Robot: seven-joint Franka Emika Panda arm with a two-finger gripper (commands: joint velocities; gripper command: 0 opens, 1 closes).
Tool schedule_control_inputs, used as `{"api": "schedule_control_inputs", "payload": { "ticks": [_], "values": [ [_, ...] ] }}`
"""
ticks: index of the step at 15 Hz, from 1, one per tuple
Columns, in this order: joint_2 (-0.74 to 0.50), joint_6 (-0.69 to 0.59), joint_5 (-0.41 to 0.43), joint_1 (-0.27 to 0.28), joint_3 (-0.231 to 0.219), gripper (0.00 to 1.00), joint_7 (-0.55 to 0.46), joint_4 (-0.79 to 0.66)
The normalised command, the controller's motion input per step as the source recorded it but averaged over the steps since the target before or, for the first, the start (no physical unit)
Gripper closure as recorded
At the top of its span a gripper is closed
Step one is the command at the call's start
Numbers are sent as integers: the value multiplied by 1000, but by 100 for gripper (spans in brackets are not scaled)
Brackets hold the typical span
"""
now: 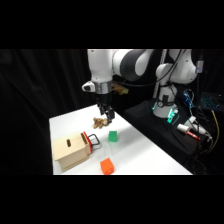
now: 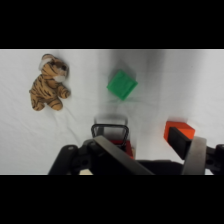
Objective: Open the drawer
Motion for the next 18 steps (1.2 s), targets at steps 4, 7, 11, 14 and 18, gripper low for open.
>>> {"api": "schedule_control_inputs", "payload": {
  "ticks": [4, 7, 11, 14, 18],
  "values": [
    [246, 221, 67, 1, 38, 0, -18, 235],
    [276, 192, 68, -4, 21, 0, 0, 261],
    [282, 178, 65, -3, 11, 0, 6, 273],
    [266, 165, 79, -6, 11, 0, -8, 272],
    [224, 148, 114, -20, 23, 0, -26, 217]
  ]
}}
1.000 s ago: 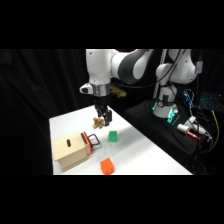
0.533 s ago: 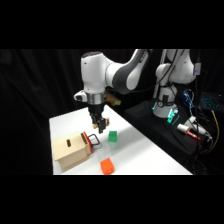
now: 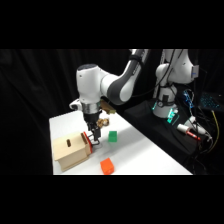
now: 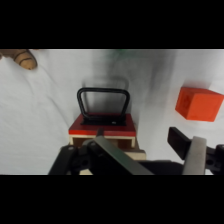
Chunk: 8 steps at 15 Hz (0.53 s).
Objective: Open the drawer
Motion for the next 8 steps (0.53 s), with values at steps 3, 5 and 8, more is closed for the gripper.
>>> {"api": "schedule_control_inputs", "payload": {
  "ticks": [3, 5, 8],
  "values": [
    [186, 152, 134, -37, 31, 0, -30, 123],
    [175, 177, 141, -53, 37, 0, -33, 83],
    [167, 211, 142, -62, 45, 0, -36, 66]
  ]
}}
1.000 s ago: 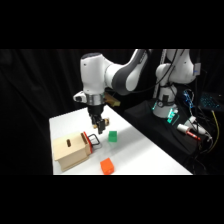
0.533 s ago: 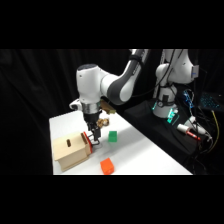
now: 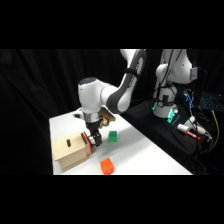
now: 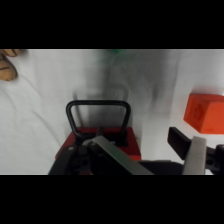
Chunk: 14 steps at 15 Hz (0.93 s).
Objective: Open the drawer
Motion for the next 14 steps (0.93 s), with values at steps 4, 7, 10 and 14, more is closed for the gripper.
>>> {"api": "schedule_control_inputs", "payload": {
  "ticks": [4, 7, 10, 14],
  "values": [
    [158, 262, 139, -70, 52, 0, -33, 69],
    [177, 270, 148, -92, 62, 0, -32, 105],
    [189, 228, 141, -105, 73, 0, -53, 141],
    [139, 159, 107, -75, 57, 0, -49, 132]
  ]
}}
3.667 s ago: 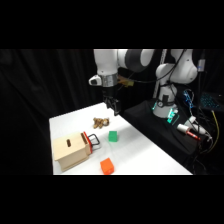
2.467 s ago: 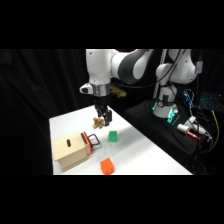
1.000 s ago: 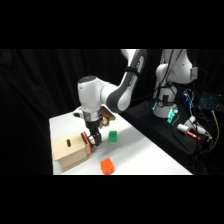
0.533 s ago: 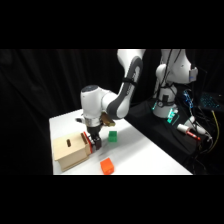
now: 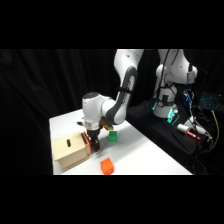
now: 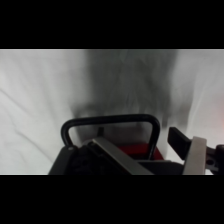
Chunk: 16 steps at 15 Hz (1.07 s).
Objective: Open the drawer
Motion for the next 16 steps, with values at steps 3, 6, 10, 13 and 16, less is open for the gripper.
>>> {"api": "schedule_control_inputs", "payload": {
  "ticks": [3, 6, 10, 13, 16],
  "values": [
    [-43, 130, 58, -16, 8, 0, -21, -36],
    [-214, 158, 25, 18, -40, 0, 7, -237],
    [-320, 195, 1, 43, -72, 0, 36, -434],
    [-354, 180, 12, 42, -46, 0, 42, -509],
    [-362, 166, 4, 65, -48, 0, 56, -491]
  ]
}}
